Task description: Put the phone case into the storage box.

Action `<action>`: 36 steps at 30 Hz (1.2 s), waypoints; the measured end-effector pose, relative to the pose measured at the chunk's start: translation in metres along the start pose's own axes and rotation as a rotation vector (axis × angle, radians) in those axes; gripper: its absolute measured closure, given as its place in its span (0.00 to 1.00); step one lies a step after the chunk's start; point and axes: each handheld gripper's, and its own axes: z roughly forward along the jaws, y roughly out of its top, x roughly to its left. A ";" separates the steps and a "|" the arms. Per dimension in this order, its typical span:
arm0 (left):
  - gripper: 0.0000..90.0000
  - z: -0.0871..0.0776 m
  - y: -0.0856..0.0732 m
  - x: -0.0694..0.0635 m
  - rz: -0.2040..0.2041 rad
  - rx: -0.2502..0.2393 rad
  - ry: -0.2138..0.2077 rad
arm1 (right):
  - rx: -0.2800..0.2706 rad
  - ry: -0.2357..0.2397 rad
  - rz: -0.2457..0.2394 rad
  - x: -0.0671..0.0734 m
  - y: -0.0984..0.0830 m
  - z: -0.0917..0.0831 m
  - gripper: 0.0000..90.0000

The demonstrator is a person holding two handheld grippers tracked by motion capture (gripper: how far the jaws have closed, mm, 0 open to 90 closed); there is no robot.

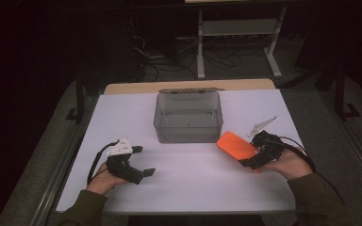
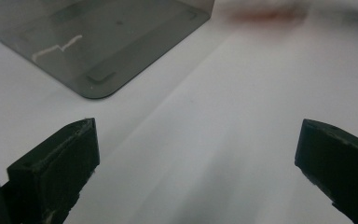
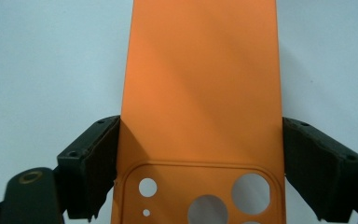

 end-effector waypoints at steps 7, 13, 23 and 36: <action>0.00 0.000 0.000 0.000 0.000 0.000 -0.001 | 0.000 0.007 -0.021 0.005 0.003 0.001 0.17; 0.00 0.000 0.000 0.000 0.000 0.000 -0.001 | 0.000 0.018 -0.045 0.011 0.006 0.003 0.17; 0.00 0.000 0.000 -0.001 0.001 0.001 0.000 | -0.005 0.031 -0.068 0.019 0.012 0.007 0.17; 0.00 0.000 0.001 -0.001 0.000 -0.001 -0.001 | -0.002 0.049 -0.106 0.028 0.020 0.015 0.17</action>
